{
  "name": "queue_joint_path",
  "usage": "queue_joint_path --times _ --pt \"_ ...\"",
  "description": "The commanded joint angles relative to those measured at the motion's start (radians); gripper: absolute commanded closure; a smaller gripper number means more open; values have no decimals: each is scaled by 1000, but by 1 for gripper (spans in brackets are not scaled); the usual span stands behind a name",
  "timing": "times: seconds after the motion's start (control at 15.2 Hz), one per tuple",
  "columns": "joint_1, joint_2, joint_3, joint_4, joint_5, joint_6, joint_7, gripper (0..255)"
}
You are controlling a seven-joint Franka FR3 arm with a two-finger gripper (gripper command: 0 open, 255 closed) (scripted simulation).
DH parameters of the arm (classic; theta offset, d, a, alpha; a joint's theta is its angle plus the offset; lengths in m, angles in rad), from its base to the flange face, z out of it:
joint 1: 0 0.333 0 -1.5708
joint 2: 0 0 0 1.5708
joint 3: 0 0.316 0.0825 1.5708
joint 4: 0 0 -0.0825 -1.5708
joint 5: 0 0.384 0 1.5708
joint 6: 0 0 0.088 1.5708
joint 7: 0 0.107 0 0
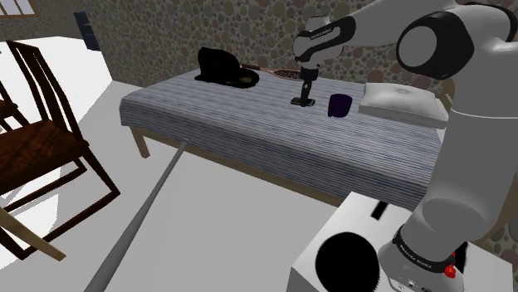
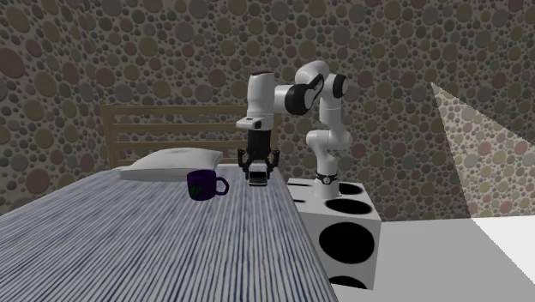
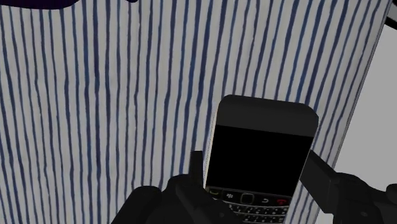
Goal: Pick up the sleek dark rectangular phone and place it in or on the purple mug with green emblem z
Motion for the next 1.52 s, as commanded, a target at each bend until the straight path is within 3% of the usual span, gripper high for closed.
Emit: queue_joint_path --times 0.0,0.53,0.99,1.45 --pt "-2 -4 -2 22 -2 -27 -1 255" --pt "-3 -17 -4 109 -8 -126 3 255" --pt "-114 35 -54 179 33 -151 -160 255" --pt "-245 138 -90 324 93 -204 -319 255"
